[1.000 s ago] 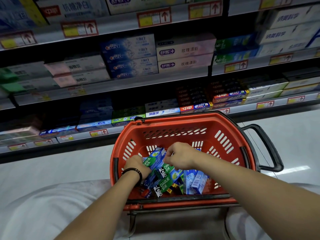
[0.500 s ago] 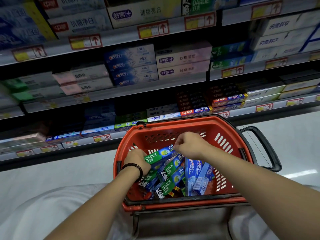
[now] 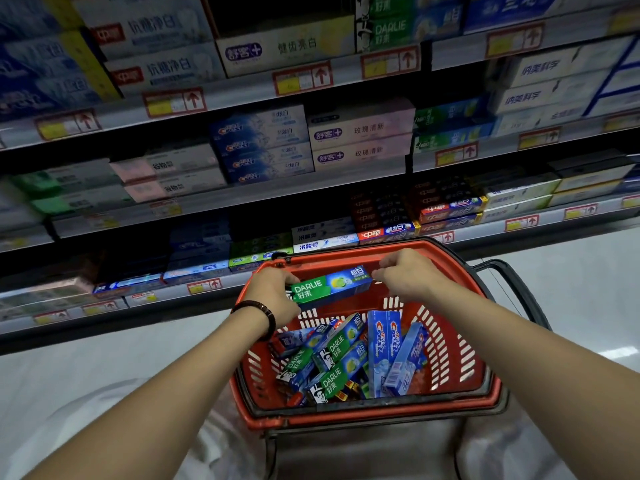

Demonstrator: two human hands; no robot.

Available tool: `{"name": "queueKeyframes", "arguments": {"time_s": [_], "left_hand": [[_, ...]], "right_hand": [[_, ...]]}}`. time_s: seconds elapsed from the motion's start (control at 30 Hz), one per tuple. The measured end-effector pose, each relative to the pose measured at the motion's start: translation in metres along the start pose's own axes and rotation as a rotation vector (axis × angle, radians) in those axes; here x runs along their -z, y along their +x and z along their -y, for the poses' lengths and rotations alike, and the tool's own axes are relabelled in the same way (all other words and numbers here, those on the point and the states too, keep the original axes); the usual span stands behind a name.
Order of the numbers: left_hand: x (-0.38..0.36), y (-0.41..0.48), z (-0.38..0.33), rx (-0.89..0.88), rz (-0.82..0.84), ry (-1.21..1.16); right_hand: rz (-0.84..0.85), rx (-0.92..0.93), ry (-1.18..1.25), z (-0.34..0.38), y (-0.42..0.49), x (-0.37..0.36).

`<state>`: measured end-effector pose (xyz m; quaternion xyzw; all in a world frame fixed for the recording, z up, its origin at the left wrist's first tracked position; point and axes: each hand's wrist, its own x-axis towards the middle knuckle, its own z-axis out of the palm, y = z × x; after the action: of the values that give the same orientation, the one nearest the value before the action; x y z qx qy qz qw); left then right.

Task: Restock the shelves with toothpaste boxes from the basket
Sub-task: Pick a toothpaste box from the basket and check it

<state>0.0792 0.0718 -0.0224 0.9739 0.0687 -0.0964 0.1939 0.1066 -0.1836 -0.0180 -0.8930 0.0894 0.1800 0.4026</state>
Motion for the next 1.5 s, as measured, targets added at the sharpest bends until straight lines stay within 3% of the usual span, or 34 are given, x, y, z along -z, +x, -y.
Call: {"name": "queueKeyframes", "arguments": {"time_s": [0.17,0.37,0.8,1.13,1.5], "left_hand": [[0.030,0.002,-0.017,-0.076,-0.064,-0.019],[0.053,0.003,-0.028,-0.164,-0.135,-0.040],[0.058,0.007,-0.047,-0.321,-0.253,-0.123],[0.052,0.011,-0.058,-0.332,-0.293,-0.201],[0.063,0.011,-0.063,-0.191,-0.247,-0.461]], "right_hand": [[-0.026,-0.013,0.069,0.000,-0.002,0.009],[-0.112,0.037,0.347,0.000,0.001,0.017],[-0.265,0.094,0.553,0.005,-0.003,0.036],[-0.332,0.076,0.651,-0.005,0.003,0.045],[-0.363,0.104,0.825,0.004,-0.006,0.055]]}}
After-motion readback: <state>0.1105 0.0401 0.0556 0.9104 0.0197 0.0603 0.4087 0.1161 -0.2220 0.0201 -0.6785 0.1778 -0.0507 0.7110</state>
